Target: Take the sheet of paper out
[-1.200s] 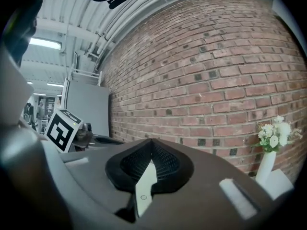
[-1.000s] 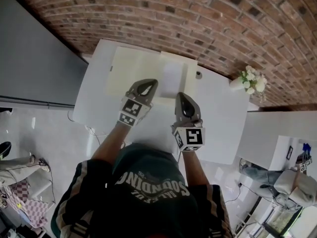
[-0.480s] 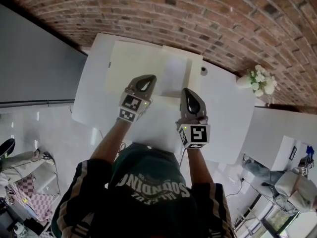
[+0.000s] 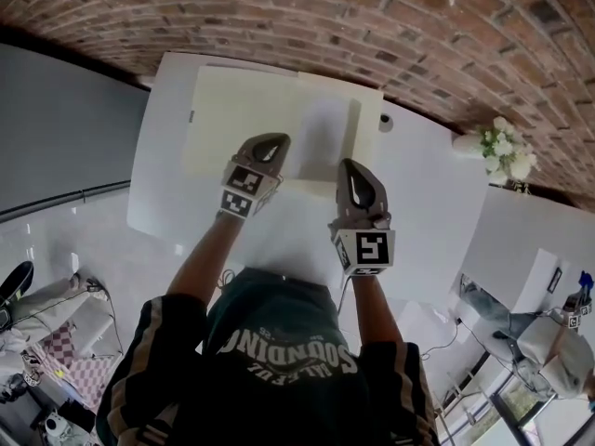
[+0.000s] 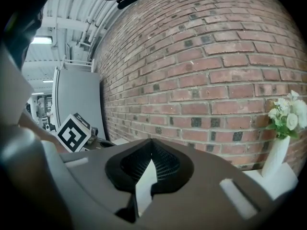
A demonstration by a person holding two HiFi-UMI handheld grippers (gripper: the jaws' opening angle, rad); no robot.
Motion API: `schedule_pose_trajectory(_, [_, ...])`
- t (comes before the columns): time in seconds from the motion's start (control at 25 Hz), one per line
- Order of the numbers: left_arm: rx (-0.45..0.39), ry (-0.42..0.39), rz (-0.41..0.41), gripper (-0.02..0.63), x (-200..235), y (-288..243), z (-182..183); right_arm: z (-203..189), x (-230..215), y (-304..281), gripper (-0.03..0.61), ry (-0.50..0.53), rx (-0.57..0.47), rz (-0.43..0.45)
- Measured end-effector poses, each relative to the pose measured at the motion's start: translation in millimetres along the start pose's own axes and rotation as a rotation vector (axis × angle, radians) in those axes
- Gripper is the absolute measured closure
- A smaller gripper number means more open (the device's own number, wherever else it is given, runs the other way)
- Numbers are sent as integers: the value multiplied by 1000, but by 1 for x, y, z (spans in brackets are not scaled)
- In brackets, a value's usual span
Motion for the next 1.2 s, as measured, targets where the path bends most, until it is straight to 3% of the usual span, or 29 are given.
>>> schedule_pose_trajectory(0.36, [82, 111, -46, 593, 15, -40, -25, -27, -12, -16, 580, -26, 111, -16])
schedule_pose_trajectory(0.48, [139, 151, -79, 523, 20, -55, -35, -27, -14, -23, 580, -45, 79, -13])
schedule_pose_trajectory(0.64, [202, 220, -129, 499, 25, -70, -48, -30, -17, -29, 580, -64, 71, -15])
schedule_pose_trajectory(0.76, [254, 304, -190, 499, 25, -80, -58, -35, -18, -31, 580, -72, 85, -21])
schedule_pose_trajectory(1.2, [363, 390, -230, 499, 28, -110, -88, -44, -22, -30, 580, -78, 113, -38])
Point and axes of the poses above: the fingertips, and each gripper's own axes: y backward along the fingers, x to its left, z out of its top, the point moved 4 cm from there along y, backward along the fingers, and after that the axes turned 8 degrees about -y, right-handed, at the moved point
